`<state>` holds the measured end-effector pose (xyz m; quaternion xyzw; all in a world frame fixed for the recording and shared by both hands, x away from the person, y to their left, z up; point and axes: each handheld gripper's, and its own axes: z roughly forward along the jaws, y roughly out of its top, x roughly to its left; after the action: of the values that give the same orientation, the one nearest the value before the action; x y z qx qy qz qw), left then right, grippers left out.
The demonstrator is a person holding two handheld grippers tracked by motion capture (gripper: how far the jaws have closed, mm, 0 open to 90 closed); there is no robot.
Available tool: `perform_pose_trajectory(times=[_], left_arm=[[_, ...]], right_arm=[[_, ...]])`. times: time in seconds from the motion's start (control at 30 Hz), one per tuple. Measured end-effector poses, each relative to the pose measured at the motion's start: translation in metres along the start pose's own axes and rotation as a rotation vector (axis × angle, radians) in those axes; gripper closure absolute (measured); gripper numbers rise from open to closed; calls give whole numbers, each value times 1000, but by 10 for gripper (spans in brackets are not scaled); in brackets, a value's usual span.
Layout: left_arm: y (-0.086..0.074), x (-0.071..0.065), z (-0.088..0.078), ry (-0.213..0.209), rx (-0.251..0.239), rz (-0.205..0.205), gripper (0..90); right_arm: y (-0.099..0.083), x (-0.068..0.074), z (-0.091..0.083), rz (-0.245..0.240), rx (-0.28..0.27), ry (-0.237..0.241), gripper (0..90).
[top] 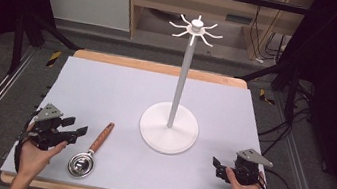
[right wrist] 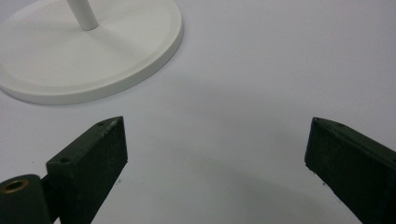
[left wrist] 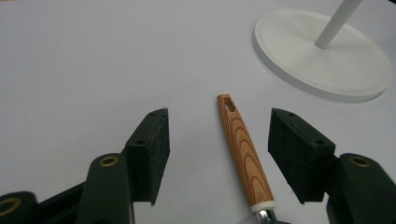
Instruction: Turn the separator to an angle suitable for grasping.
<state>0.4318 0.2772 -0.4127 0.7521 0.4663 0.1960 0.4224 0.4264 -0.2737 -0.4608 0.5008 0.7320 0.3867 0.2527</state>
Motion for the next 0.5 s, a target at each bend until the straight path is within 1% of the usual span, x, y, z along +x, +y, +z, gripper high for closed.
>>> perform_pose_trajectory(times=[0.13, 0.17, 0.27, 0.33, 0.5], left_arm=[[3, -3, 2, -6, 8, 13, 380], [5, -4, 4, -5, 21, 20, 379], [7, -5, 7, -6, 30, 25, 380], [9, -6, 11, -8, 46, 37, 379], [13, -10, 16, -5, 74, 56, 379]], right_arm=[[0, 1, 0, 5, 2, 5, 63], [0, 1, 1, 5, 3, 5, 63], [0, 2, 0, 6, 1, 6, 63], [1, 1, 1, -5, 4, 5, 63], [1, 1, 0, 0, 8, 10, 63]])
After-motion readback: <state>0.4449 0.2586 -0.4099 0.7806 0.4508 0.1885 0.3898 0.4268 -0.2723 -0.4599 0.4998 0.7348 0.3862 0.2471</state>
